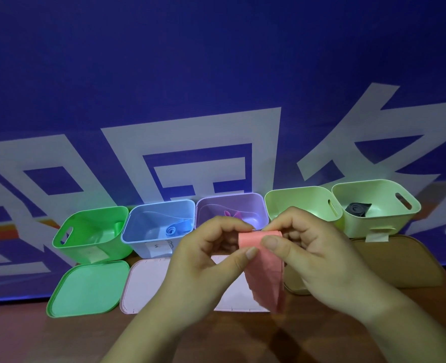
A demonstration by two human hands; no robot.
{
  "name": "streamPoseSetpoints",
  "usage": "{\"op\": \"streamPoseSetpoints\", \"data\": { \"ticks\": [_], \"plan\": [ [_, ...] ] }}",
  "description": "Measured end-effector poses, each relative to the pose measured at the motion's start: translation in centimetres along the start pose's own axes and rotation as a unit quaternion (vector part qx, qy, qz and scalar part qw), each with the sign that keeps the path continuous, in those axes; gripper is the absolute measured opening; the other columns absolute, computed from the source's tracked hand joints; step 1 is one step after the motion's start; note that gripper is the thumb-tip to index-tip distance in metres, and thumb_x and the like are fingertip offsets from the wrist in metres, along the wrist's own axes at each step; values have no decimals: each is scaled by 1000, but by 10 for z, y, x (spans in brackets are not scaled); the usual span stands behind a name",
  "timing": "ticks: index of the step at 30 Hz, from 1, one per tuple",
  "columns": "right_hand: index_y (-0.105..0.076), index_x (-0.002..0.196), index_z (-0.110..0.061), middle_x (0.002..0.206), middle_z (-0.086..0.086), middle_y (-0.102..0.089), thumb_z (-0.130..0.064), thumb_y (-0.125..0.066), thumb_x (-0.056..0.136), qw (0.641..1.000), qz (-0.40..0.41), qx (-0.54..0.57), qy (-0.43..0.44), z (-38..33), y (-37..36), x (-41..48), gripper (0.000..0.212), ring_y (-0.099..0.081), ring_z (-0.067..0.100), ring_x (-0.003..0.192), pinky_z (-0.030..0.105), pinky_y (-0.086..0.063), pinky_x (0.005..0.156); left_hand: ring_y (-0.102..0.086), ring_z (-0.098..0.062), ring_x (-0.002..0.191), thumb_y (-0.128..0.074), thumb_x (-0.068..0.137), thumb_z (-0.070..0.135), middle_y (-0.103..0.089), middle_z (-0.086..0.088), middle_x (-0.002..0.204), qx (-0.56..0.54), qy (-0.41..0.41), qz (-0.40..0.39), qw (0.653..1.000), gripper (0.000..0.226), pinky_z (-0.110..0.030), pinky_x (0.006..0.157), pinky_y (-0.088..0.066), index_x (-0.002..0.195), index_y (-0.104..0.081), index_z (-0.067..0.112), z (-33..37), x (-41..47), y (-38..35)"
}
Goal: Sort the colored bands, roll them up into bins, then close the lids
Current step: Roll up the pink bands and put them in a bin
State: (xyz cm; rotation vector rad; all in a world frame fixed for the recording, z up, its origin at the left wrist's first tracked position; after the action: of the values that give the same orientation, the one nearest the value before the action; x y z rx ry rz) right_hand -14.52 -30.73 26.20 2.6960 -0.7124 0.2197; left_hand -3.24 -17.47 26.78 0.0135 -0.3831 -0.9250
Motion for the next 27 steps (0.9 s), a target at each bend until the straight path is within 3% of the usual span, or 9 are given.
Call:
{"op": "streamPoseSetpoints", "data": {
  "ticks": [4,8,11,15,19,23,27],
  "plan": [
    [-66,91,-30,84,-2,-68,-51,-62,83,1000,-3,5,10,-2,-2,1,23,-65,15,79,36,-54,75,-68,-22,85,-75,79,28,-73,-1,93,4,2,-3,1000,23,-24,78,-53,100,-71,32,-1,0,1],
    [-64,81,-22,65,-3,-57,-36,-64,87,999,-15,37,19,-5,-2,1,15,-50,8,62,22,-44,61,-68,-19,83,-76,81,21,-73,-2,91,11,-1,-11,1000,22,-23,78,-53,100,-71,30,0,-1,-1],
    [-63,78,-21,57,-6,-50,-32,-63,87,998,-15,54,8,-4,-3,1,14,-42,7,55,18,-39,56,-68,-24,83,-73,81,29,-72,-7,89,18,3,-3,1000,19,-28,79,-54,99,-72,31,-2,-3,-1],
    [-66,90,-25,68,5,-63,-45,-65,82,998,2,65,8,-4,-4,-1,21,-55,16,62,31,-49,61,-68,-33,84,-73,79,35,-71,-12,85,-13,24,13,1000,22,-44,83,-56,100,-73,29,-6,-3,-2],
    [-67,96,-34,86,4,-68,-46,-67,79,998,18,43,35,-7,-1,-4,21,-64,26,80,44,-56,75,-64,-41,81,-73,77,35,-68,-20,83,-48,34,19,998,24,-49,80,-53,99,-74,25,-6,-3,-3],
    [-67,96,-40,90,-3,-68,-45,-71,76,997,29,47,57,-10,0,-6,22,-65,21,83,36,-56,77,-62,-27,75,-72,78,37,-67,-25,82,-65,46,17,997,24,-42,75,-51,97,-74,23,-4,-3,-3],
    [-68,99,-38,91,-3,-68,-53,-74,76,996,29,54,72,-12,2,-6,27,-65,19,82,30,-55,74,-61,-17,72,-72,82,32,-68,-14,75,-93,50,2,994,18,-27,69,-51,95,-73,20,-2,-3,-7]
  ]
}}
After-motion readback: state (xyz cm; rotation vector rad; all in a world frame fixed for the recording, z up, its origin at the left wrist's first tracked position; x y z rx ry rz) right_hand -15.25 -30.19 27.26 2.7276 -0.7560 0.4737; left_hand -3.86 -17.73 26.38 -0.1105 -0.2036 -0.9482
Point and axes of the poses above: each hand's wrist, its own x-axis towards the middle knuckle, its own y-axis out of the back of the hand, z = x × y, the point moved 5 cm from there along x, towards the middle knuckle
